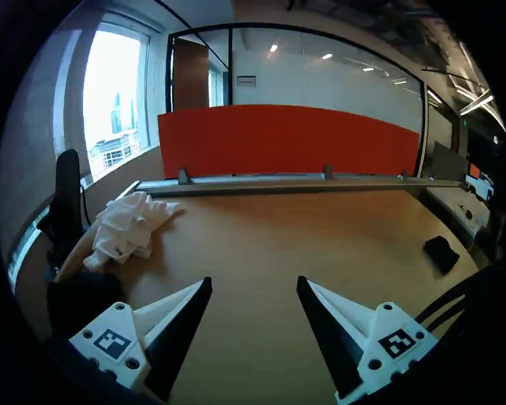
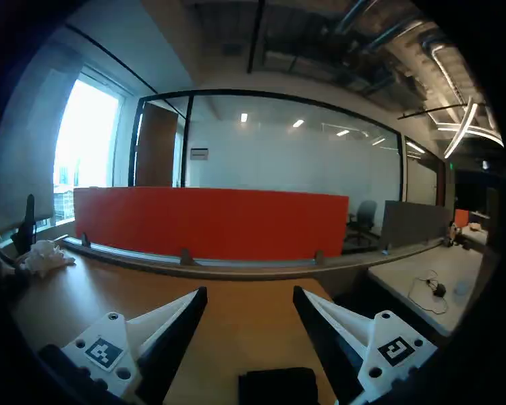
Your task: Fold towel
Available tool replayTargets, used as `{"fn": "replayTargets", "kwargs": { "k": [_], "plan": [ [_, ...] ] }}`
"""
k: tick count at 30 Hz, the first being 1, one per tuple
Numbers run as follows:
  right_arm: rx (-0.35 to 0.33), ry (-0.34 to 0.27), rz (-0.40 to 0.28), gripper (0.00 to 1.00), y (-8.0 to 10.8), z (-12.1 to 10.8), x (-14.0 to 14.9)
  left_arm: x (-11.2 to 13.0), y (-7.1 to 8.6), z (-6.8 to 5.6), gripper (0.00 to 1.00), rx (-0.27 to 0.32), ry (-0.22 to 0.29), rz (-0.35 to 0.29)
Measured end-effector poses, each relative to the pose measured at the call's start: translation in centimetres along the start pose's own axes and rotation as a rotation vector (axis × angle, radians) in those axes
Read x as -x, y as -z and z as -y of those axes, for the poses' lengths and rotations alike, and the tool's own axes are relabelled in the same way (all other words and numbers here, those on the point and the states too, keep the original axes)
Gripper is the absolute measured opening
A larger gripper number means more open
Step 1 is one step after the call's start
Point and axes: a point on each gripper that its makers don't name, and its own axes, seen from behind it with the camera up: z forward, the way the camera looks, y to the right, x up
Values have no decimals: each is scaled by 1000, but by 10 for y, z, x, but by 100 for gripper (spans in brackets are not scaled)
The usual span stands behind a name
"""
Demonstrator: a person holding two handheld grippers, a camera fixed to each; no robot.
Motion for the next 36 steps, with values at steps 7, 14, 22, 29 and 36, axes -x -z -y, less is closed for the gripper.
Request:
{"fn": "replayTargets", "kwargs": {
  "k": [7,14,22,29,36],
  "plan": [
    [-17,-11,-21,99,1,17,-13,-45,-4,9,93,-16,-9,-123],
    [-21,-12,-36,99,0,40,-21,-80,-6,21,93,-43,6,-214],
    [-58,-40,-85,99,3,89,-52,-104,-8,24,93,-46,6,-271],
    [-119,-53,-104,99,4,136,-62,-124,-6,25,93,-45,11,-322],
    [-143,-48,-101,99,3,156,-63,-139,-2,28,93,-49,23,-362]
  ]
}}
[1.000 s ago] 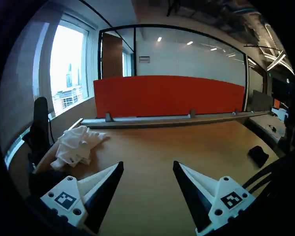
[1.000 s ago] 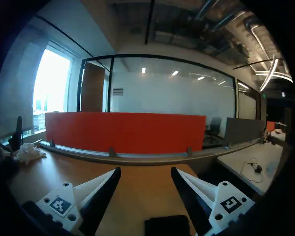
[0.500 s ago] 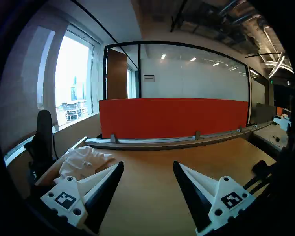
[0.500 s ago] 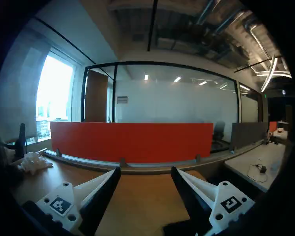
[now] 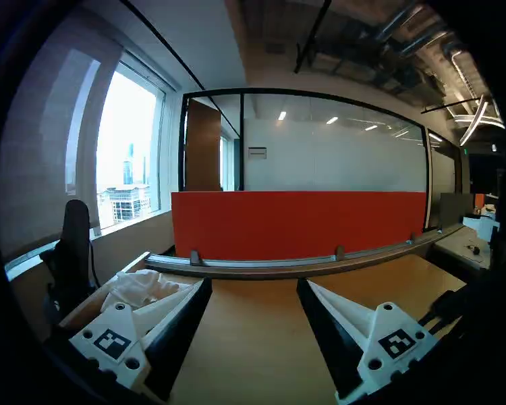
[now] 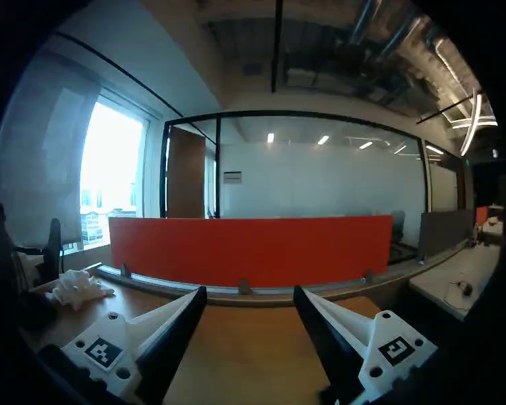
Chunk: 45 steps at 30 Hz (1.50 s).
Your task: Fold towel
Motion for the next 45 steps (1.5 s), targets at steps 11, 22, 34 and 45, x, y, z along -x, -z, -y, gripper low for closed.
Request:
{"fn": "replayTargets", "kwargs": {
  "k": [11,22,34,45],
  "plan": [
    [8,-2,7,99,0,-2,-4,-10,-1,-6,93,-3,-6,-37],
    [-22,-10,25,99,6,14,-16,5,0,0,93,-35,-18,-52],
    [-19,12,34,99,7,23,-23,39,4,17,93,-63,-16,-58],
    [-6,2,26,99,5,34,-11,83,-4,25,93,-50,-20,-67]
  ]
}}
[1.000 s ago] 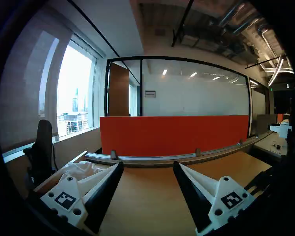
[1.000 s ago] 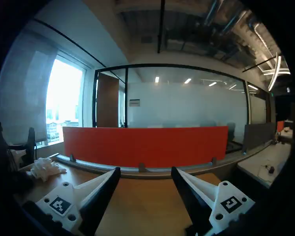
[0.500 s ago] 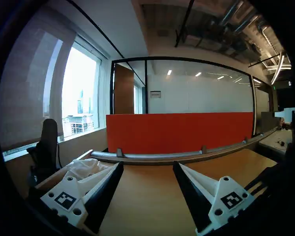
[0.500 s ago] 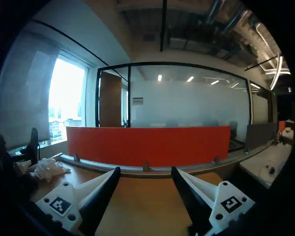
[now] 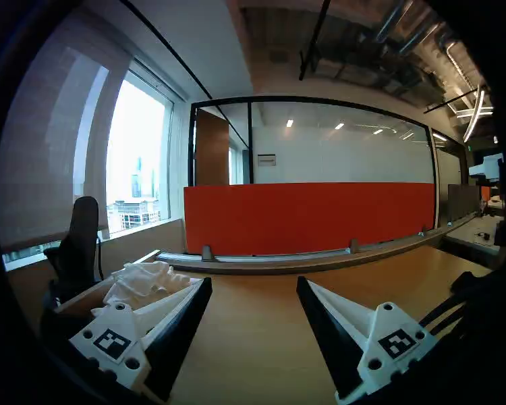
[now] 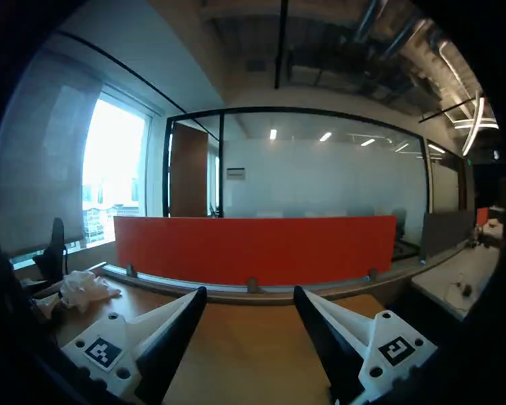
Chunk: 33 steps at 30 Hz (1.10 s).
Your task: Fold towel
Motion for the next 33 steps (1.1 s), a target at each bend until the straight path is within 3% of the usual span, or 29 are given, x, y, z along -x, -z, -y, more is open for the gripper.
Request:
{"fn": "replayTargets", "kwargs": {
  "k": [16,33],
  "plan": [
    [23,21,7,99,-6,-4,47,84,-3,9,93,-9,-7,4],
    [17,41,31,99,-7,2,78,121,1,12,93,-5,-11,-9]
  ]
}}
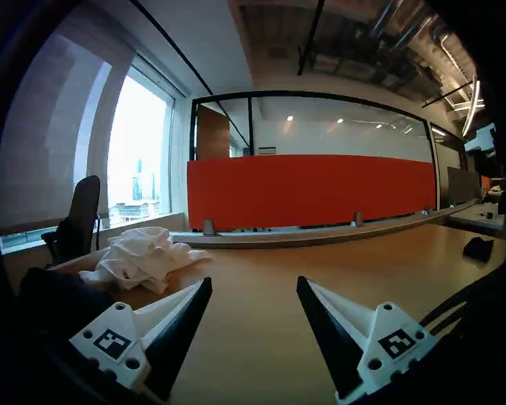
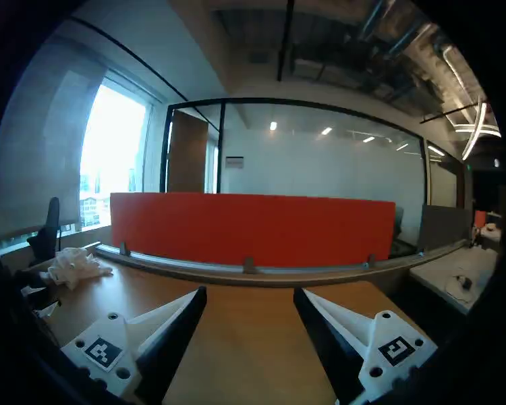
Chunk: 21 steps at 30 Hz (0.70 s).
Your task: Fold towel
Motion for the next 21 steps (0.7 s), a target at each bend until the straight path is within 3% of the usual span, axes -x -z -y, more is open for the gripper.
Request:
{"fn": "replayTargets", "kwargs": {
  "k": [11,21],
  "plan": [
    [-3,2,7,99,-2,3,3,3,-2,6,93,-9,28,-14],
    [-3,-8,10,99,-5,3,7,3,0,4,93,-6,26,-15]
  ]
}}
